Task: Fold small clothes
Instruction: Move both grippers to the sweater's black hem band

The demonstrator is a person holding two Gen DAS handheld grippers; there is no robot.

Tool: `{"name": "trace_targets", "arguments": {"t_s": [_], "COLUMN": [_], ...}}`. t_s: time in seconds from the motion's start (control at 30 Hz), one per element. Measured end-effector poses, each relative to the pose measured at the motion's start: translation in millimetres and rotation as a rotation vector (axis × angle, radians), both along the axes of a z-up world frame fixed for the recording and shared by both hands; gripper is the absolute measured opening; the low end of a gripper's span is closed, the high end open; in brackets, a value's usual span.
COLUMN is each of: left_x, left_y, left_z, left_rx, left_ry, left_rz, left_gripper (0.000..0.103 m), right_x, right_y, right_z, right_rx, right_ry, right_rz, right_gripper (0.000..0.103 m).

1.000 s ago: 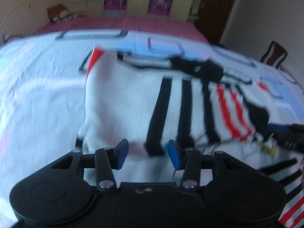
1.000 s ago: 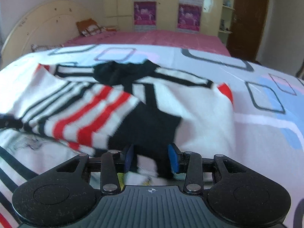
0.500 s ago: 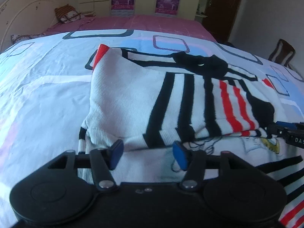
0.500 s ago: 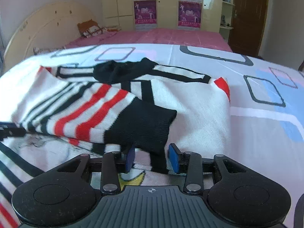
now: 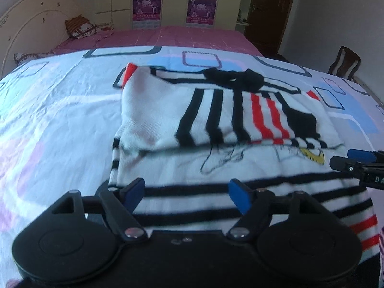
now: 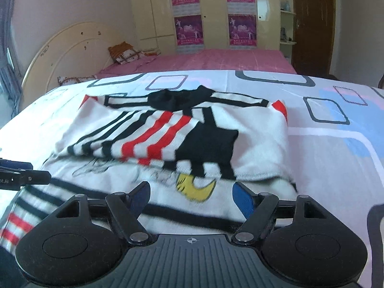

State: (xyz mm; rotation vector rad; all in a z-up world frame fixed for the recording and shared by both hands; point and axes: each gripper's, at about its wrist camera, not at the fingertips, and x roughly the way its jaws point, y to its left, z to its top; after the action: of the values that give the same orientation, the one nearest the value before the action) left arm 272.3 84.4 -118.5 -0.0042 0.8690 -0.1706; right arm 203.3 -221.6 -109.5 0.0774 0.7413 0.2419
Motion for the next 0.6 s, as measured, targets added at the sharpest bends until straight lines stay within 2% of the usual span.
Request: {"name": "trace_targets", "arguments": {"t_s": [0.33, 0.6], "left_x": [-55.6, -84.3], "left_y": [26.2, 25.2], "left_z": [-10.6, -12.1], "left_rx": [-0.031, -0.023], "left_ry": [0.023, 0.029], "left_rz": [0.018, 0.005], "left_gripper": [0.075, 0.075], "right_x": [-54.7, -93.1], "right_y": [30.8, 30.9], "right_z": [-1.0, 1.1], "right_rx": [-0.012, -0.041], "right_ry": [0.015, 0.015], "right_rz": [0.038, 0.017], "right_gripper": [0.075, 0.075]}}
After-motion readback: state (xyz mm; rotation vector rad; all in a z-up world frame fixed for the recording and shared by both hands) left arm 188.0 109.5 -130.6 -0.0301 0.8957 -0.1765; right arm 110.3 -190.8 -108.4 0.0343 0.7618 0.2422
